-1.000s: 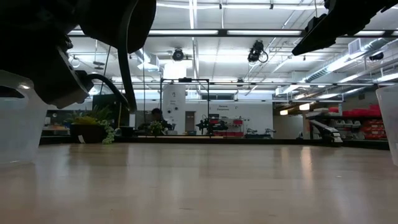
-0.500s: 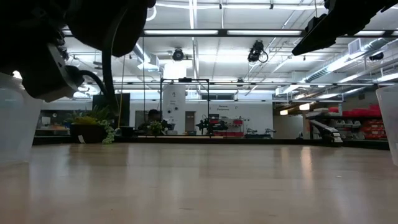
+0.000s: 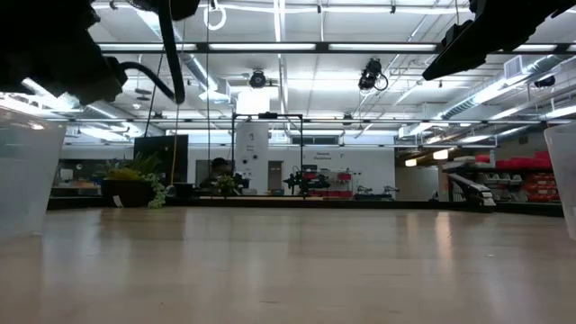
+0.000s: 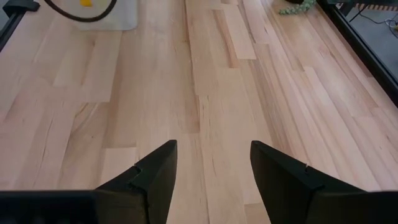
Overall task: Pick and place medicine bottles into bin by pill shape (circle, oval)
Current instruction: Return to Home Position
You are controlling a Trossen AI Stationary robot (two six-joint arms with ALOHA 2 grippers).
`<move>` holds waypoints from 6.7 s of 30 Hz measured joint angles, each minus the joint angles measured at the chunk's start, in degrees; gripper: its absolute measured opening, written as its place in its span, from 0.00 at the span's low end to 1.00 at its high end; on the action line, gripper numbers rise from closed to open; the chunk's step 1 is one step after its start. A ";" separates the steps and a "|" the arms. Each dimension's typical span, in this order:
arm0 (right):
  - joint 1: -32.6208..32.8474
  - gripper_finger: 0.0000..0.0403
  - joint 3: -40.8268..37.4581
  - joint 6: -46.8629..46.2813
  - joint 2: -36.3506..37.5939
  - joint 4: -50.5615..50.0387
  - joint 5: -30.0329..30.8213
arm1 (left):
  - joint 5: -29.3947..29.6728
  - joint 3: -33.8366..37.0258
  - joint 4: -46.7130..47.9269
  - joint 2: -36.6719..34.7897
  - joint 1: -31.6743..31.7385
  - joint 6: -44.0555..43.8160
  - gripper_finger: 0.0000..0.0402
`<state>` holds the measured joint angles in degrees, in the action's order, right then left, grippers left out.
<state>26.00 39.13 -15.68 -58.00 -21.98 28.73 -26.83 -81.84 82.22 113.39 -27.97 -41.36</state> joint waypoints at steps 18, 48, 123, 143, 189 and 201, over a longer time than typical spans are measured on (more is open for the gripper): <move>0.00 0.52 0.00 0.06 -0.02 0.11 0.00 | 35.23 0.03 -11.30 -18.23 -0.68 11.33 0.37; -16.47 0.52 0.00 29.33 0.22 24.68 -24.13 | 62.26 60.96 -86.88 -74.51 -2.08 39.59 0.04; -29.57 0.12 -38.18 6.83 43.59 44.29 -33.94 | 69.66 81.42 -91.35 -105.90 7.92 35.98 0.12; -29.57 0.12 -38.16 6.86 43.59 44.30 -33.94 | 69.66 81.44 -91.39 -105.90 7.90 36.02 0.10; -29.57 0.12 -38.12 6.86 43.57 44.31 -33.94 | 69.66 81.44 -91.39 -105.90 7.91 36.04 0.07; -29.59 0.12 -38.12 6.84 43.57 44.29 -33.94 | 69.66 81.46 -91.39 -105.90 7.91 36.02 0.10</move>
<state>-3.60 1.02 -8.83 -14.44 22.31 -5.21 42.83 -0.38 -9.17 7.49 -20.06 -5.34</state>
